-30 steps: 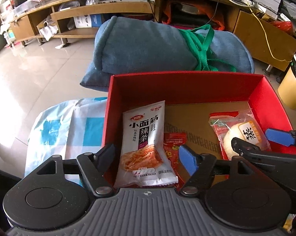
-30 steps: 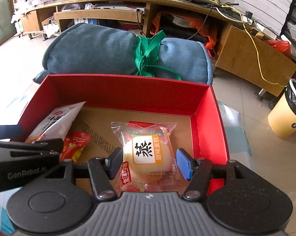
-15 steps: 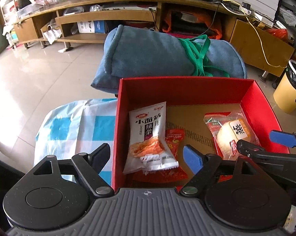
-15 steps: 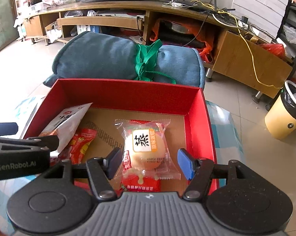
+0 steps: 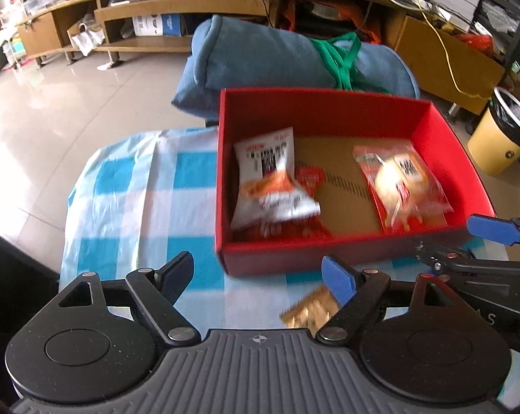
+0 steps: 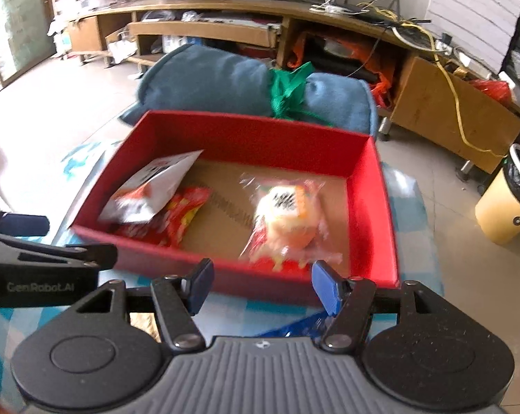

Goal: Organize snacks
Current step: 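Move left tool to white-brown jerky packet while right tool approaches Kaprons wafer, then grasp white-brown jerky packet with left tool while right tool grasps Kaprons wafer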

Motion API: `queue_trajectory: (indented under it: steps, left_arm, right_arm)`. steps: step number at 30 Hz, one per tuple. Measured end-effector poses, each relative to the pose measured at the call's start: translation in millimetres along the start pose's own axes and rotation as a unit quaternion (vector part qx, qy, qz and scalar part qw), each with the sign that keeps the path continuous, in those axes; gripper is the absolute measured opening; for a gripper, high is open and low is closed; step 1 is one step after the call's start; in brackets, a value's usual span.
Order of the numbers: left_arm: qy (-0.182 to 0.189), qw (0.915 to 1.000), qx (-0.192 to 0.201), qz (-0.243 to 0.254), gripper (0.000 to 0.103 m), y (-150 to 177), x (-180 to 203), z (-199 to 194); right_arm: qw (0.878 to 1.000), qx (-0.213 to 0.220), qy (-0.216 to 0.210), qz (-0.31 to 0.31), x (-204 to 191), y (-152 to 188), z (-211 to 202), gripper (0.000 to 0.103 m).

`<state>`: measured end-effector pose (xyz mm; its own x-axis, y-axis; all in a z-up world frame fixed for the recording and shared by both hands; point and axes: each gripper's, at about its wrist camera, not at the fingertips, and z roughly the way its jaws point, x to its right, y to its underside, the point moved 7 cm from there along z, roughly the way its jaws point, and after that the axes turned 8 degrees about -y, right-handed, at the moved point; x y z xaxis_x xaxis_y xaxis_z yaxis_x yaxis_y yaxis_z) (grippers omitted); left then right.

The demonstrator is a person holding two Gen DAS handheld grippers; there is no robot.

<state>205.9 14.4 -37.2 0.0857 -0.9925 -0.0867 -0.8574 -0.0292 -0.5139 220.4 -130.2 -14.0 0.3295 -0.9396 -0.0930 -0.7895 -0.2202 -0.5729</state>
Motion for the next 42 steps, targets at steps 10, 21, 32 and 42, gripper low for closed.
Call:
queue_trajectory:
  steps: [10,21,32,42]
  left_arm:
    - [0.012,0.9985,-0.029,0.044,0.086,55,-18,-17]
    - [0.051,0.9841,-0.072,0.154,0.086,117,-31,-35]
    - [0.11,0.9414,-0.069,0.311,0.086,145,-31,-42]
    - [0.157,0.8833,-0.06,0.438,0.084,175,-29,-32]
  right_arm:
    - [0.998,-0.047,-0.034,-0.031,-35,43,3,0.061]
    - [0.992,-0.084,-0.071,-0.059,-59,87,-7,0.061]
    - [0.988,-0.112,-0.089,-0.064,-68,108,-18,0.061]
    - [0.985,-0.132,-0.093,-0.058,-63,111,-12,0.062]
